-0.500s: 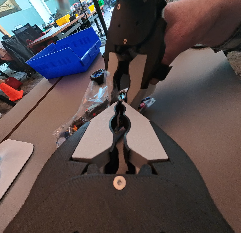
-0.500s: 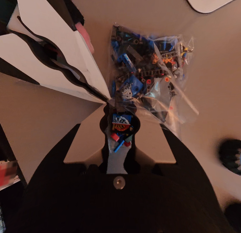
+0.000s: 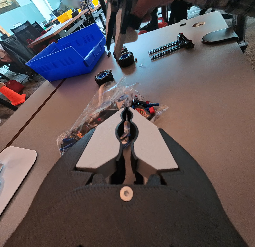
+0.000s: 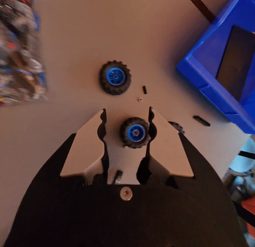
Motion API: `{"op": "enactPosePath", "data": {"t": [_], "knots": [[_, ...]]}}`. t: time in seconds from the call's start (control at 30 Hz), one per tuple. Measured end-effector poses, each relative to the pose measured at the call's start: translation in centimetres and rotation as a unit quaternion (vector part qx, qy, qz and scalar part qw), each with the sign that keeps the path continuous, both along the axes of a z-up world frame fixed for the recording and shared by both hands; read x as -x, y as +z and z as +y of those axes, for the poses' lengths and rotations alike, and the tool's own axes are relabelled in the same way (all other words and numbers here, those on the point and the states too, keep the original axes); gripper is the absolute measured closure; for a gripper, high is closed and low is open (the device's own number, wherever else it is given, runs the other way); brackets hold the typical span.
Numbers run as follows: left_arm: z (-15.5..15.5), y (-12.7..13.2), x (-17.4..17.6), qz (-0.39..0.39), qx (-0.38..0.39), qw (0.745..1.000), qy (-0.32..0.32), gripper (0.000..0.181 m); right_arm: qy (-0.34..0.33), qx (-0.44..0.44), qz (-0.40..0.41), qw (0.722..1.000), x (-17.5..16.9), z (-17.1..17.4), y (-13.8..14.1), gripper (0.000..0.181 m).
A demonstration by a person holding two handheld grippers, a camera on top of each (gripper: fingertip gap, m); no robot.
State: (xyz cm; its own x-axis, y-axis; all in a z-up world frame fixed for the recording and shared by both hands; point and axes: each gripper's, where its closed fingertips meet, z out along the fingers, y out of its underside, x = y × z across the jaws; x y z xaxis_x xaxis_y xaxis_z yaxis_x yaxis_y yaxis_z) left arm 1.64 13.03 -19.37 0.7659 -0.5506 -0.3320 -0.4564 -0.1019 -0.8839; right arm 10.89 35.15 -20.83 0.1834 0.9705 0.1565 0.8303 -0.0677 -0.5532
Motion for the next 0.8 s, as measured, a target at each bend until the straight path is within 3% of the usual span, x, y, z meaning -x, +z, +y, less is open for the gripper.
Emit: {"op": "enactPosePath", "data": {"t": [0.1,0.27,0.33,0.4,0.53,0.6,0.67,0.8], "knots": [[0.1,-0.1,0.0,0.0,0.002,1.0,0.0,0.181,0.015,-0.018,-0.06,0.998,0.6,2.5,-2.0,0.127],[0.2,-0.3,0.0,0.001,0.006,1.0,-0.001,0.181,0.032,-0.019,-0.091,0.995,2.6,5.5,-4.3,0.155],[0.2,-0.4,0.0,0.001,0.008,1.0,-0.001,0.181,0.034,0.004,-0.093,0.995,3.1,5.8,-5.0,0.161],[0.1,-0.4,0.0,-0.001,0.01,1.0,-0.003,0.181,0.039,0.013,-0.093,0.995,3.3,5.8,-5.3,0.179],[0.0,-0.6,-0.5,-0.003,0.017,1.0,-0.016,0.172,0.038,0.016,-0.081,0.996,3.3,5.5,-4.5,0.179],[-0.1,-0.9,-0.7,0.007,0.021,1.0,-0.02,0.167,0.038,0.02,-0.056,0.998,3.0,4.1,-2.7,0.179],[0.1,-1.0,-0.6,0.022,0.015,1.0,-0.012,0.173,0.051,0.014,-0.041,0.998,2.2,1.5,-0.6,0.18],[0.5,-0.6,0.1,0.021,0.004,1.0,0.01,0.181,0.148,0.069,0.027,0.986,1.7,-8.6,2.8,0.179]]}}
